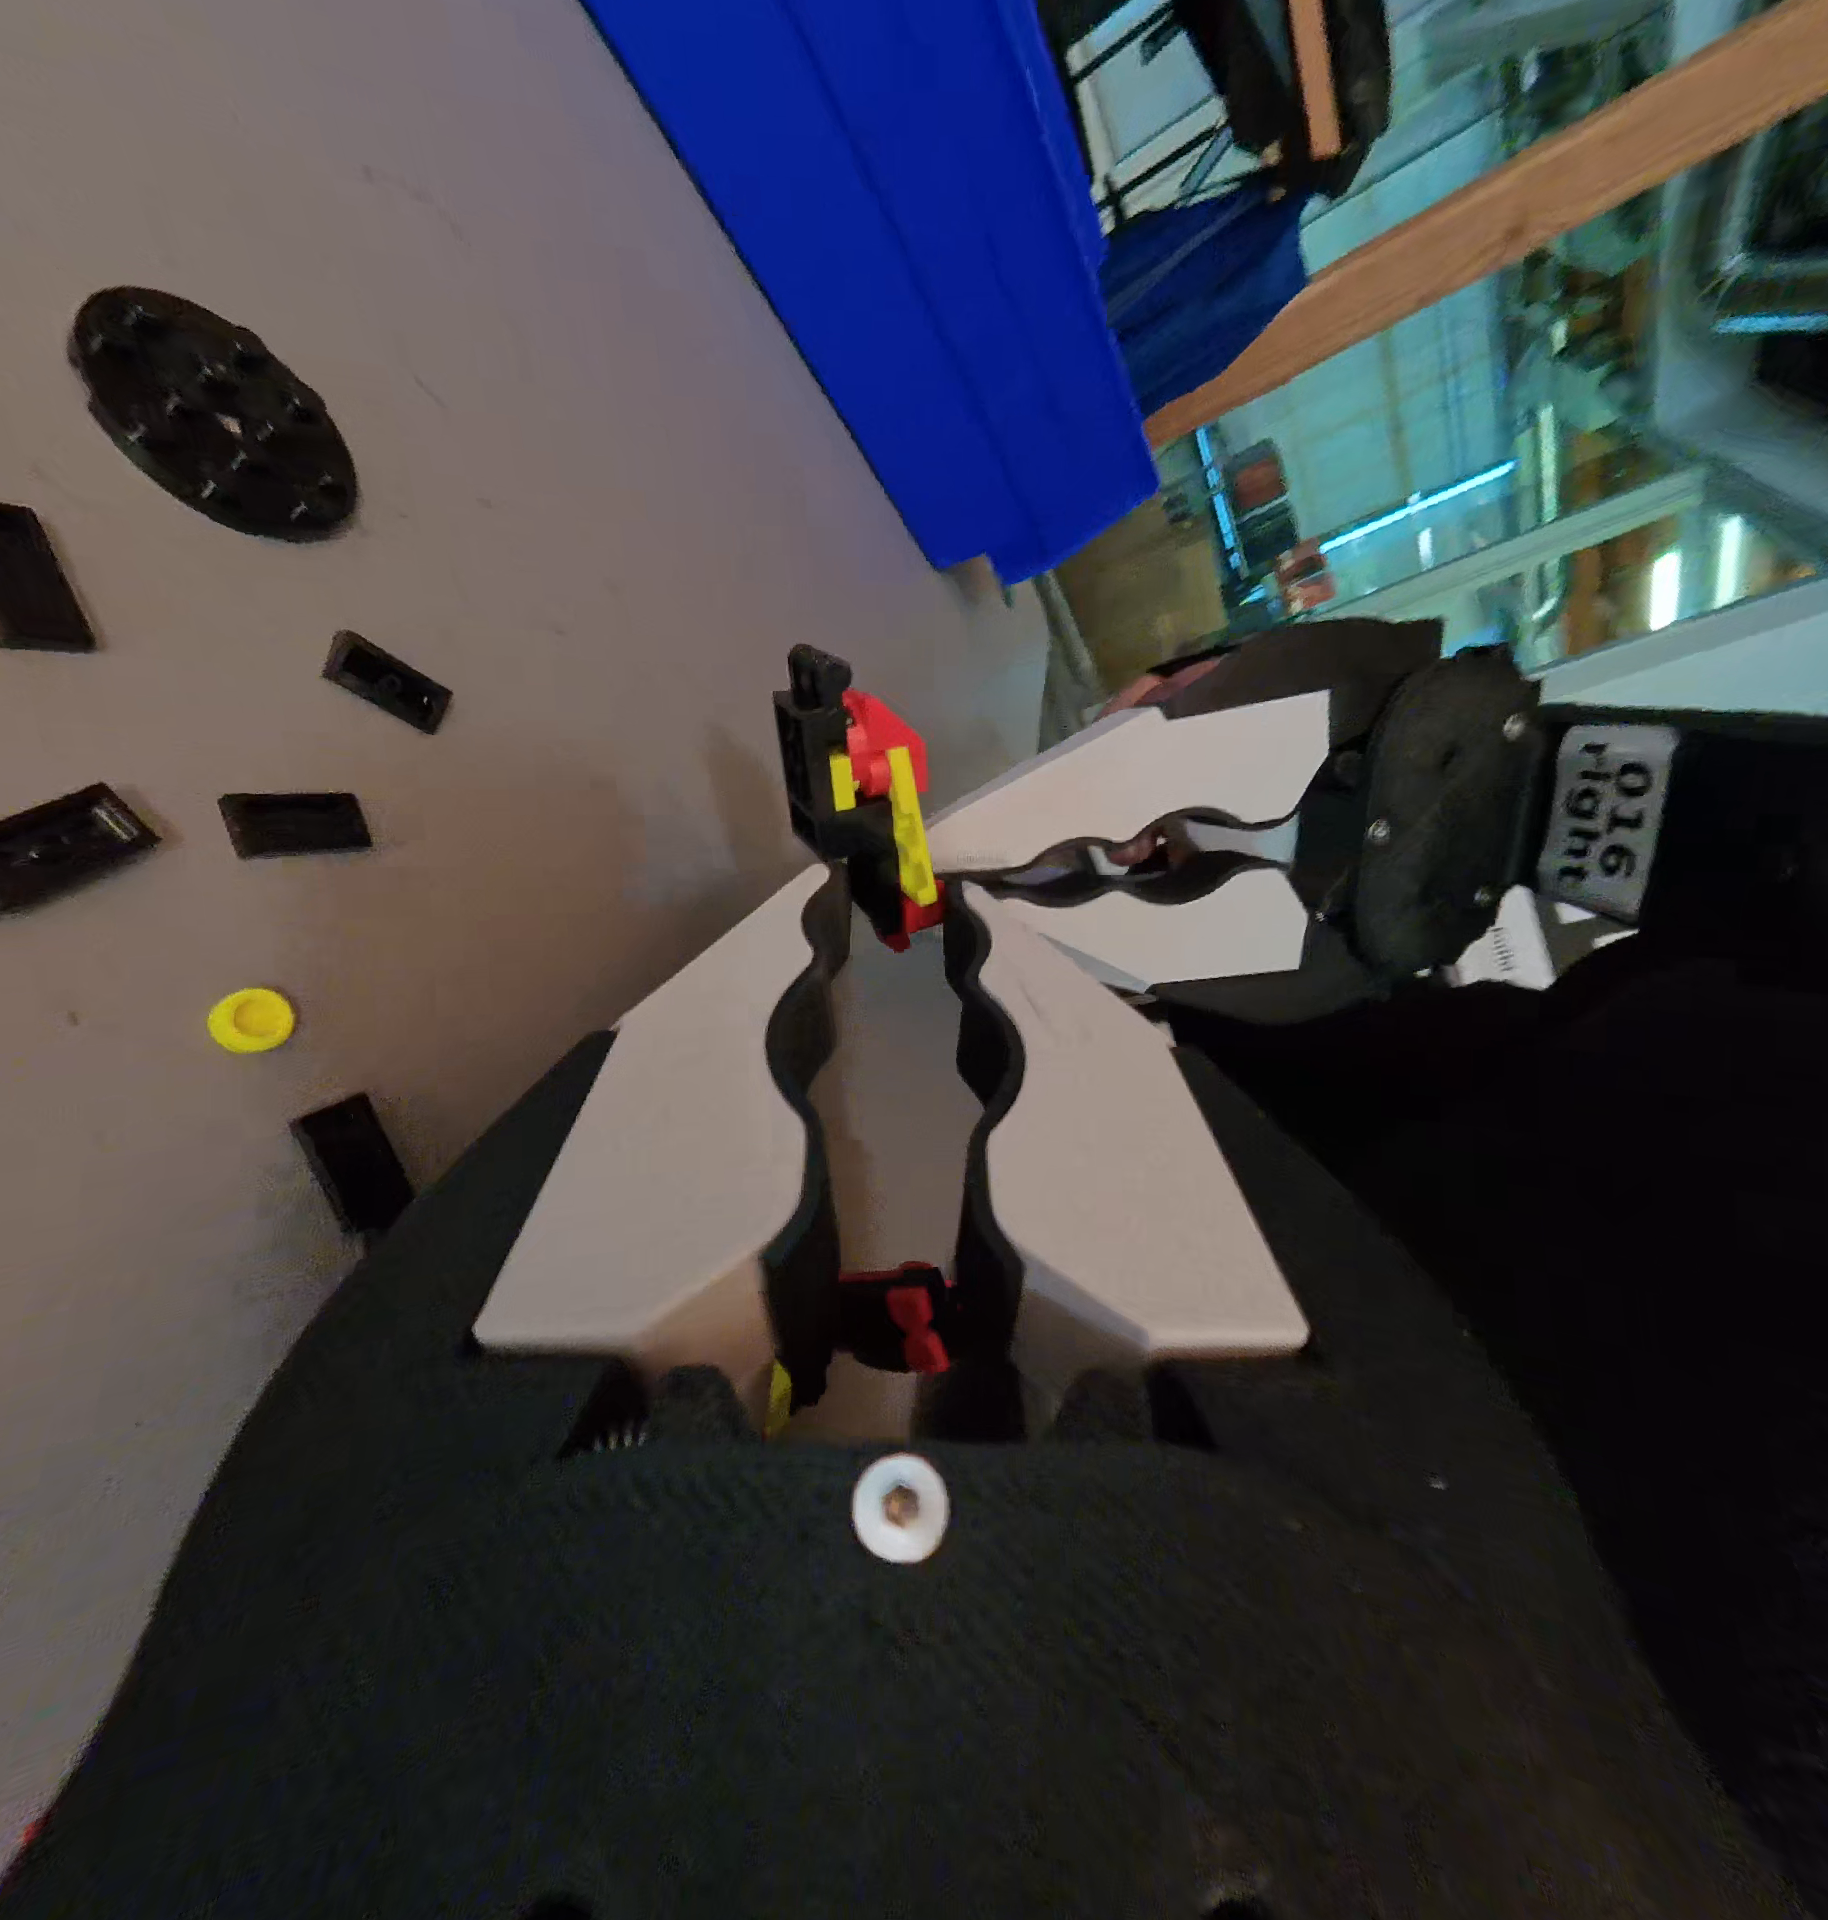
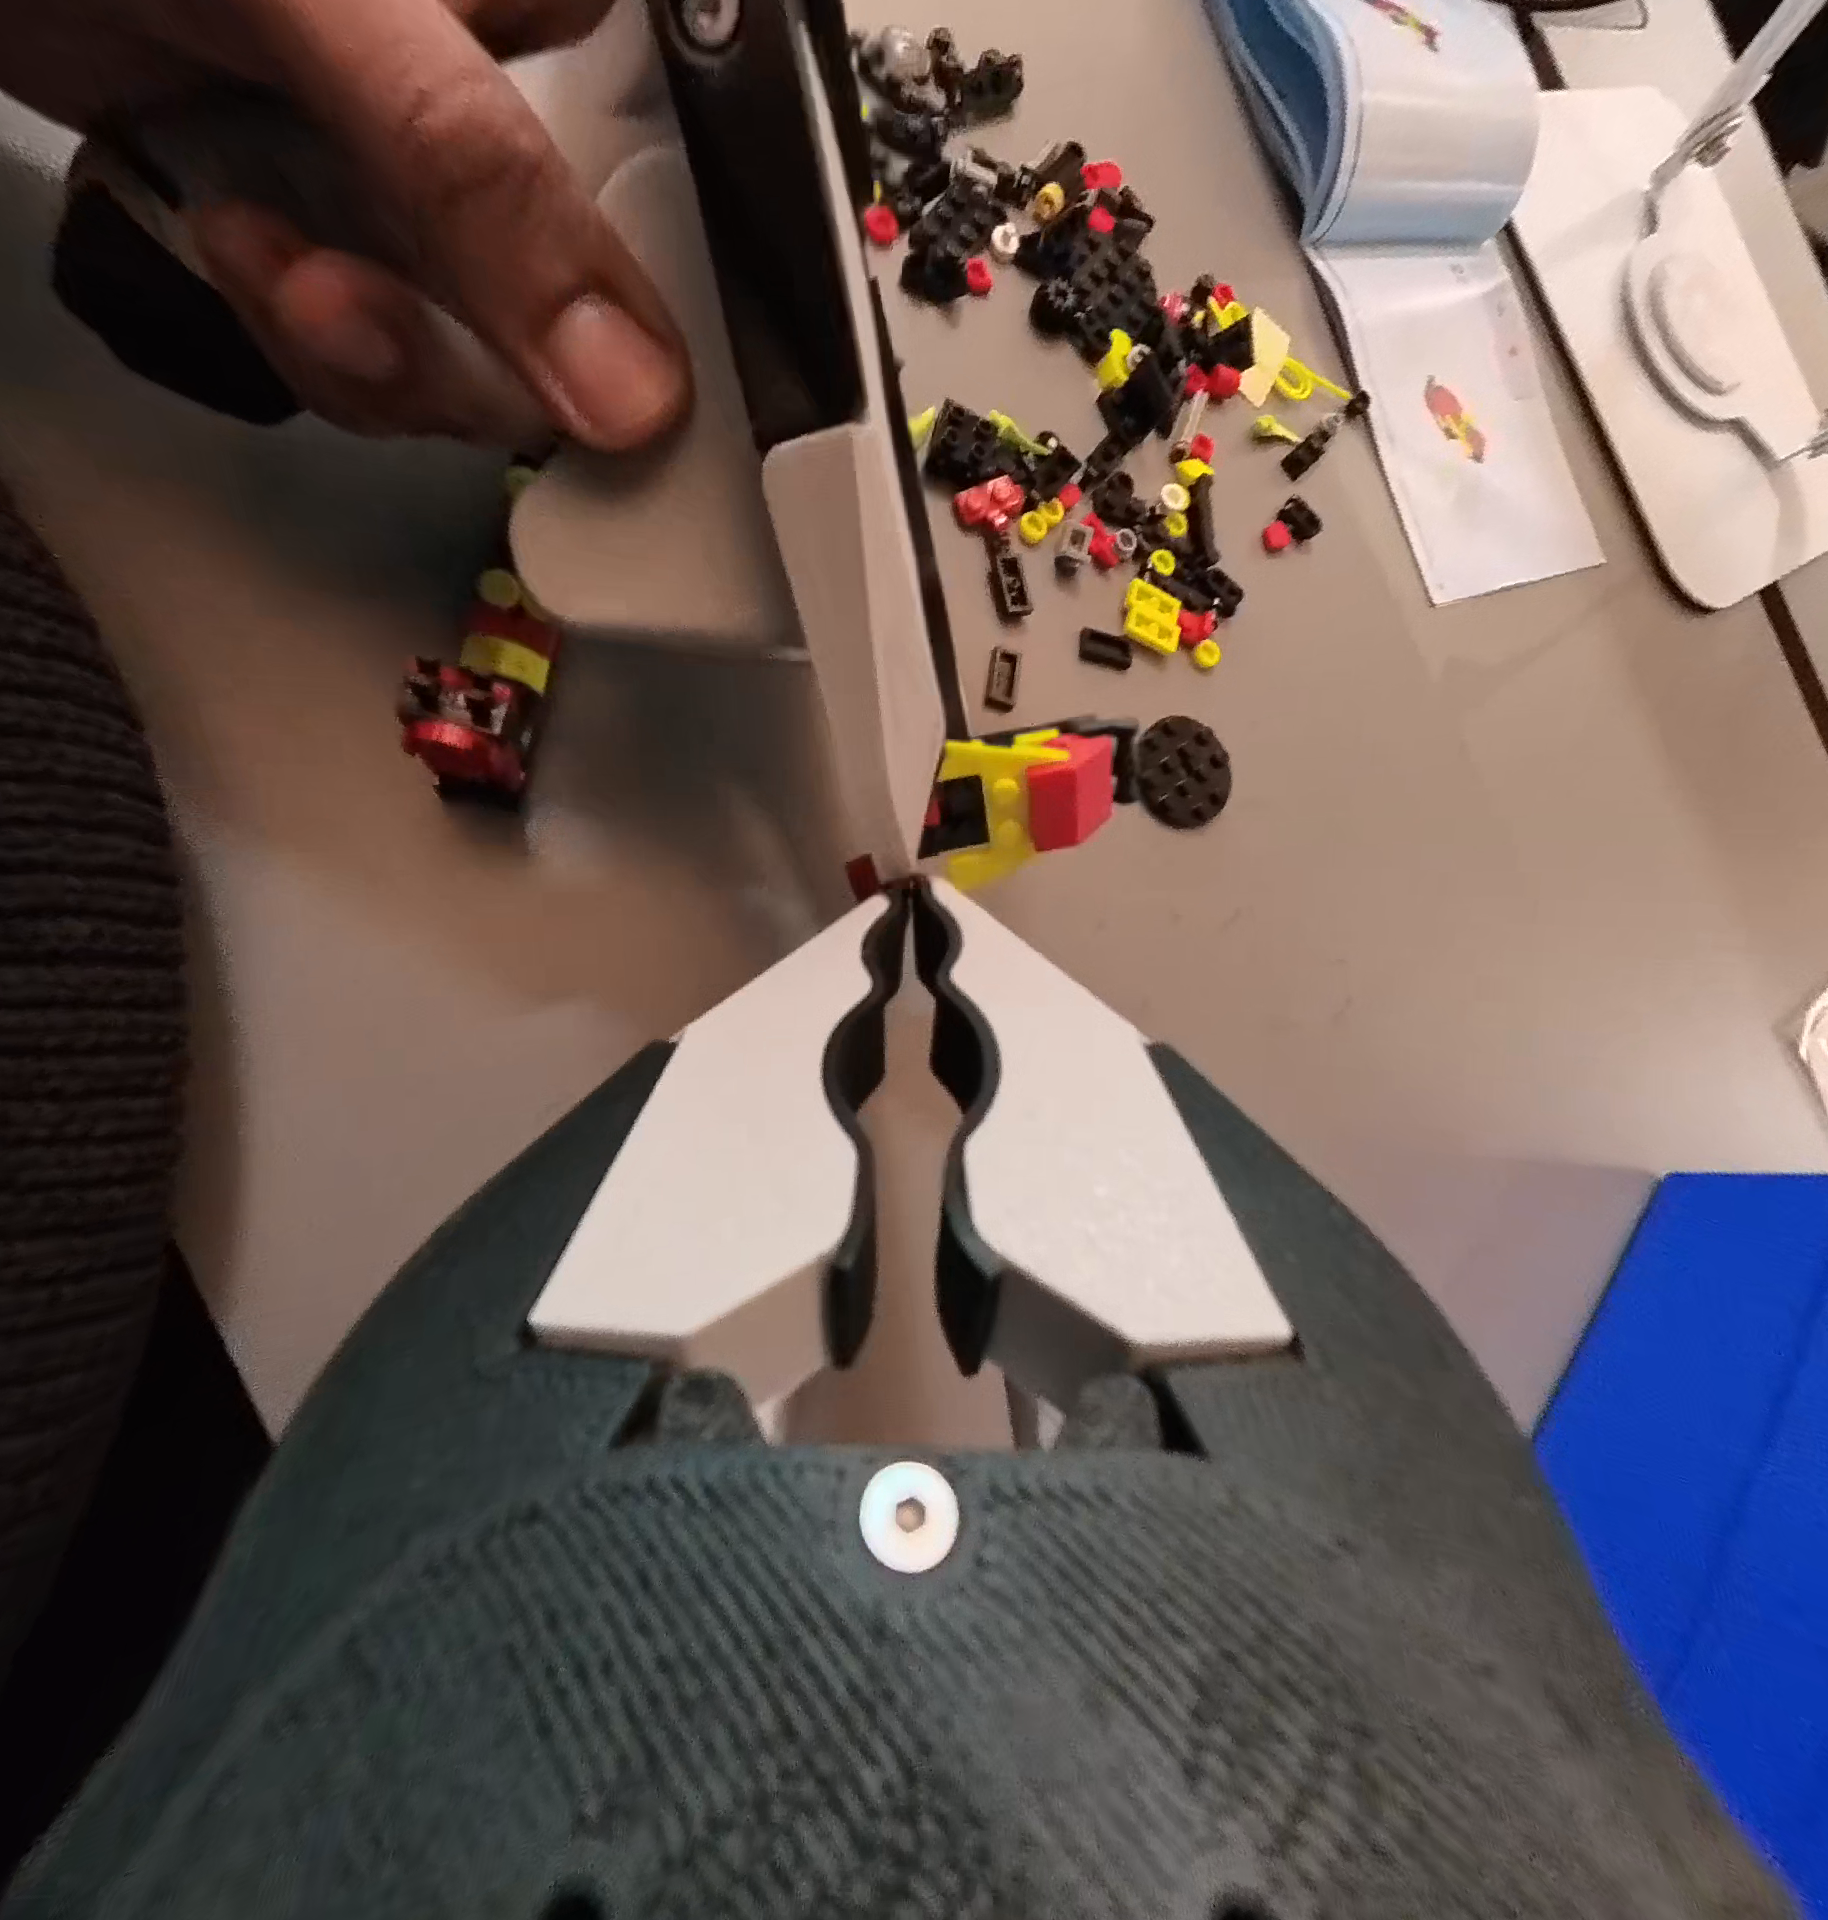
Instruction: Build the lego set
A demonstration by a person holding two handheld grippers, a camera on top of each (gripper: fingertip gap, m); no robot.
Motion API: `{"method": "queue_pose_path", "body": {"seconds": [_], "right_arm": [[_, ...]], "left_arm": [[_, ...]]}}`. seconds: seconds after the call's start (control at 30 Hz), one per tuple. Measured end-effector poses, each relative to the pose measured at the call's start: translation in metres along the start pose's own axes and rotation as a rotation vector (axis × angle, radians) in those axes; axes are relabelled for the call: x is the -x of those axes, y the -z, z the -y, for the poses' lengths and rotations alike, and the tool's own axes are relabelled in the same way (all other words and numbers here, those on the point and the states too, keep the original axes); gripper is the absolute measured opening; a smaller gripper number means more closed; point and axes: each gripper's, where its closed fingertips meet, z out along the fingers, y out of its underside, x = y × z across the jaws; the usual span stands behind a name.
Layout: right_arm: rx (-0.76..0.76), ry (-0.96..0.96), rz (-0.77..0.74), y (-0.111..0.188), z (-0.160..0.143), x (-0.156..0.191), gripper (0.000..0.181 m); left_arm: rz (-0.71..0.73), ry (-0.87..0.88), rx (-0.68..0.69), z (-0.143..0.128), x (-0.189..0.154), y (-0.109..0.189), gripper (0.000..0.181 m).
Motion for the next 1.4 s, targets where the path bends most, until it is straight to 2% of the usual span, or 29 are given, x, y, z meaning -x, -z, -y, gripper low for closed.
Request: {"method": "queue_pose_path", "body": {"seconds": [0.23,0.43,0.57,0.83,0.93,1.03,1.13,1.17,1.23,1.27,1.4], "right_arm": [[-0.013,-0.129,0.041,-0.002,-0.011,-0.005,0.0],[0.137,-0.382,0.109,-0.012,-0.05,-0.006,0.0],[0.12,-0.43,0.147,-0.014,-0.049,-0.003,0.0],[0.065,-0.455,0.171,-0.01,-0.048,-0.007,0.014],[-0.043,-0.424,0.066,0.001,-0.037,-0.031,0.017],[-0.302,-0.395,-0.024,0.027,-0.002,-0.051,0.012],[-0.462,-0.467,0.104,0.04,0.027,-0.039,0.009],[-0.492,-0.524,0.14,0.04,0.032,-0.037,0.014],[-0.534,-0.651,0.229,0.038,0.038,-0.035,0.039],[-0.559,-0.707,0.297,0.039,0.041,-0.033,0.043],[-0.683,-0.938,0.599,0.049,0.05,-0.023,0.038]], "left_arm": [[-0.055,0.094,-0.065,0.011,0.009,0.011,0.016],[-0.028,0.052,-0.034,0.005,0.012,0.008,0.015],[-0.046,0.063,-0.027,0.004,0.012,0.008,0.015],[-0.047,0.061,-0.03,0.005,0.015,0.014,0.015],[-0.073,0.06,-0.041,0.007,0.012,0.016,0.015],[-0.187,0.069,-0.076,0.014,-0.003,0.019,0.015],[-0.292,0.027,-0.083,0.015,-0.023,0.021,0.015],[-0.306,-0.014,-0.06,0.011,-0.028,0.02,0.014],[-0.323,-0.105,-0.019,0.003,-0.039,0.017,0.014],[-0.332,-0.136,-0.01,0.0,-0.044,0.016,0.015],[-0.411,-0.179,0.007,-0.006,-0.062,0.018,0.015]]}}
